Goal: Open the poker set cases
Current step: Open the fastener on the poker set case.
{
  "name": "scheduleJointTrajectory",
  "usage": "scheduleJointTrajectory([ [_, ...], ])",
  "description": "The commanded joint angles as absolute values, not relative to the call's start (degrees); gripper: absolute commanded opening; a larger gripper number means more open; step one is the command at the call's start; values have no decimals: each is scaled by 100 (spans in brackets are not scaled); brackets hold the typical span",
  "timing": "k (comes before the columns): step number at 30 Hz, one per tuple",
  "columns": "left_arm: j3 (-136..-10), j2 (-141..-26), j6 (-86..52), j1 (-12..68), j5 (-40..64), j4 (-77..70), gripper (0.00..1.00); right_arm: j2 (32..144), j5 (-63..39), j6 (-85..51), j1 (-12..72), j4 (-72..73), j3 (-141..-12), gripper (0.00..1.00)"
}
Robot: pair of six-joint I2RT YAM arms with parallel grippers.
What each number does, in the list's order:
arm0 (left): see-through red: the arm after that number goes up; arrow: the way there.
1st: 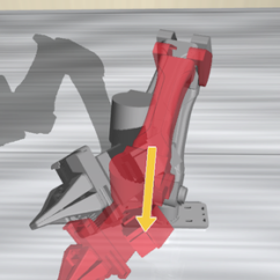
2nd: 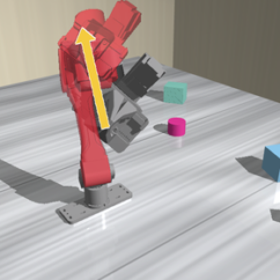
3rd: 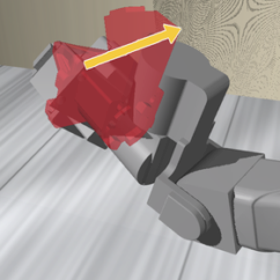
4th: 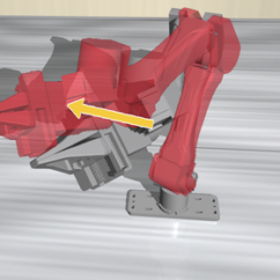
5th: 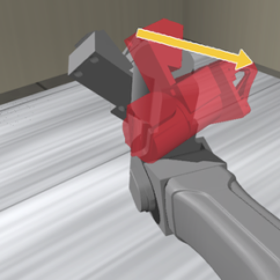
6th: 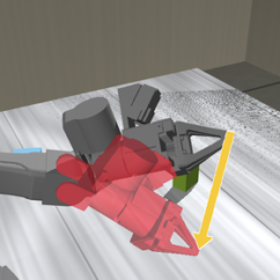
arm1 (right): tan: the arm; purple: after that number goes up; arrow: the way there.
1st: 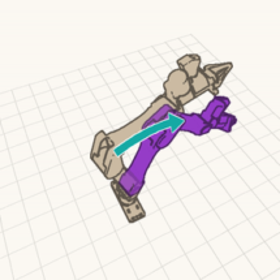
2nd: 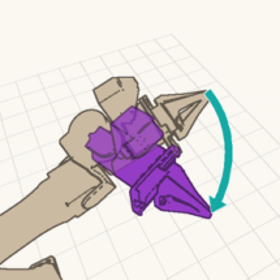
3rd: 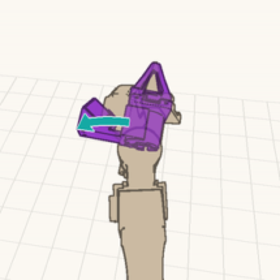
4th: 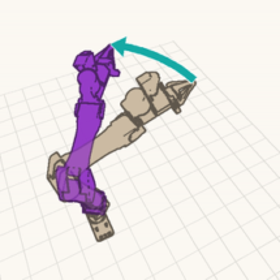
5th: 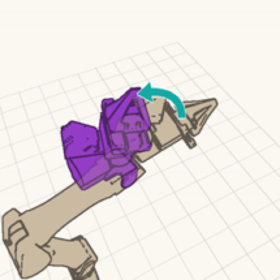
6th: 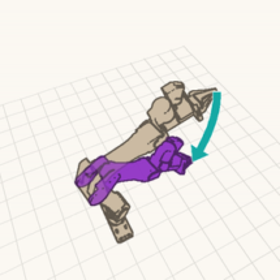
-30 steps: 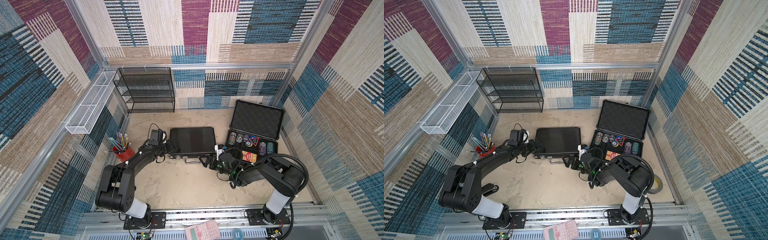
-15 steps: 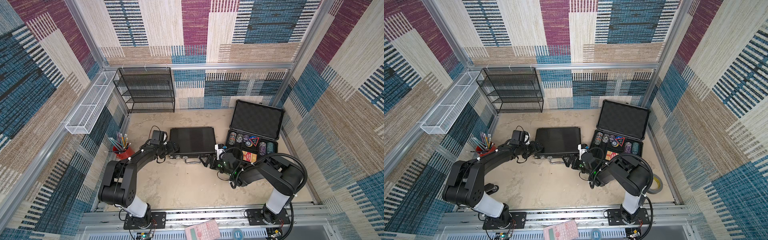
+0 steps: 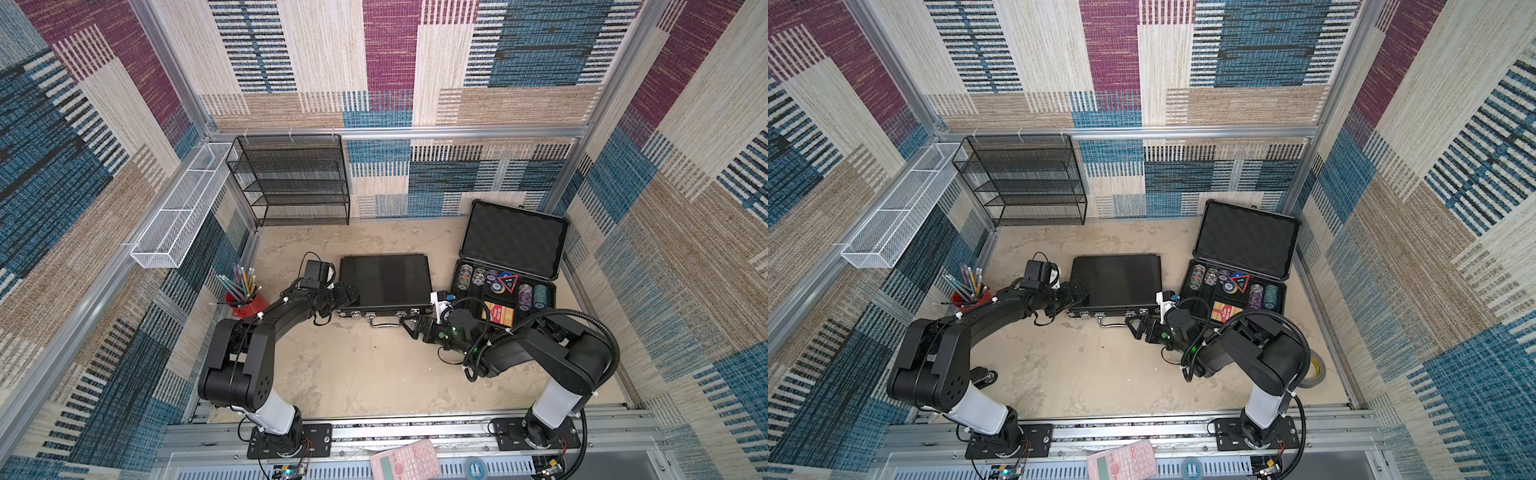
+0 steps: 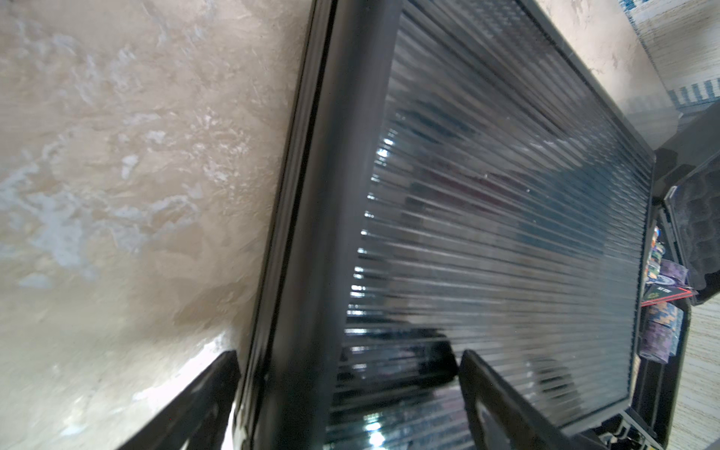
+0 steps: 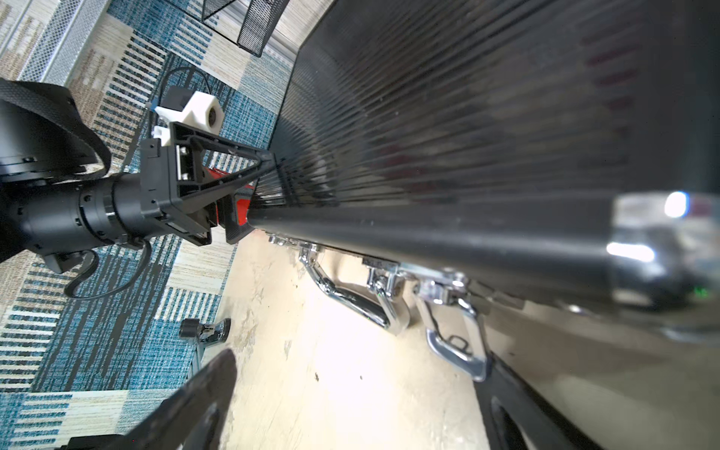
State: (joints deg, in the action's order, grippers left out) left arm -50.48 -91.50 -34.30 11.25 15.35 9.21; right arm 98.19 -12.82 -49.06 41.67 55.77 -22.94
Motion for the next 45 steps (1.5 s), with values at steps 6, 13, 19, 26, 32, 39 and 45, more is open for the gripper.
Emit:
scheduleJointTrajectory([
  [6, -5065, -9198, -3297, 1125, 1503, 1049, 90, 9422, -1635, -5088, 4188, 6289, -2217, 97],
  [13, -5060, -9211, -3342, 1125, 1539, 1013, 90, 9158, -1442, -5113, 4192, 5662, -2321, 99],
  [19, -4976, -9100, -3385, 1123, 1469, 977, 90, 9081, -1250, -5017, 4191, 5080, -2512, 99],
  [26, -4726, -8752, -3459, 1125, 1252, 793, 93, 8623, -917, -4451, 4188, 4147, -2810, 100],
  [32, -4360, -8202, -3579, 1134, 952, 527, 98, 8297, -579, -4026, 4181, 3516, -3025, 99],
  [39, -4039, -7589, -3555, 1182, 819, 424, 99, 8202, -165, -3592, 4106, 2855, -3394, 99],
  [45, -3871, -7282, -3560, 1328, 711, 500, 99, 8380, 197, -3508, 3942, 2070, -3892, 100],
])
